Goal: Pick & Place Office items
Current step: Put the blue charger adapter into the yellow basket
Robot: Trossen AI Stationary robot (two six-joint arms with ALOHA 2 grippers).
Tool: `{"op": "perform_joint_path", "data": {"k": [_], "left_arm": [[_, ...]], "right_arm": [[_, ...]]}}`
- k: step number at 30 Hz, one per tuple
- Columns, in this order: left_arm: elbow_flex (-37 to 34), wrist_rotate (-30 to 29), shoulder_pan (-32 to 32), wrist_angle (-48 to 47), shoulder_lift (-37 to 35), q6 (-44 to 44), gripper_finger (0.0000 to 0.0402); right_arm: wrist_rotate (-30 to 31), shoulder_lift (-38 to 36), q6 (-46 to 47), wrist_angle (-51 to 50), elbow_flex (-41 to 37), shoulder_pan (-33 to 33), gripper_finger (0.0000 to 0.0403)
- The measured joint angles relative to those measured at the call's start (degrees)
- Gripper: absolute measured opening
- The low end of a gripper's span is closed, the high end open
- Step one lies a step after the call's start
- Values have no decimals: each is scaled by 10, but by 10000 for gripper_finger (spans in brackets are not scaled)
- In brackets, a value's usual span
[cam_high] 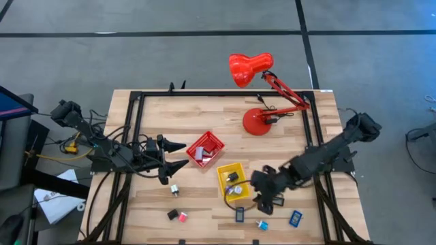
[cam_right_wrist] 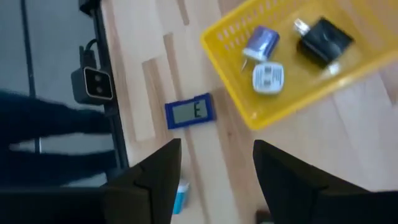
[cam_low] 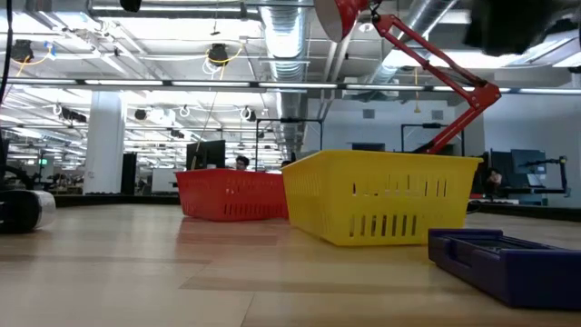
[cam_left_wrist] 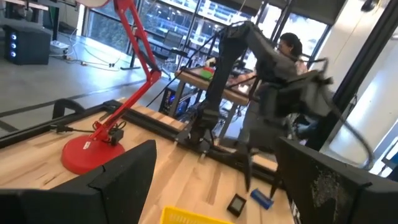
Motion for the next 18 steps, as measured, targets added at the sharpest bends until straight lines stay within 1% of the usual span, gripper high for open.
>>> {"op": "perform_joint_path", "data": {"k": [3, 9, 13, 18], "left_arm": [[0, 0, 0, -2, 0, -2, 324], [0, -18, 0, -2, 0, -18, 324], [0, -18, 0, -2, 0, -29, 324], [0, -17, 0, -4, 0, -29, 324]], "right_arm": [[27, 6, 75, -11, 0, 50, 187], [25, 65, 160, -22, 12, 123, 173], [26, 117, 210, -39, 35, 150, 172], [21, 176, 236, -42, 74, 167, 172]]}}
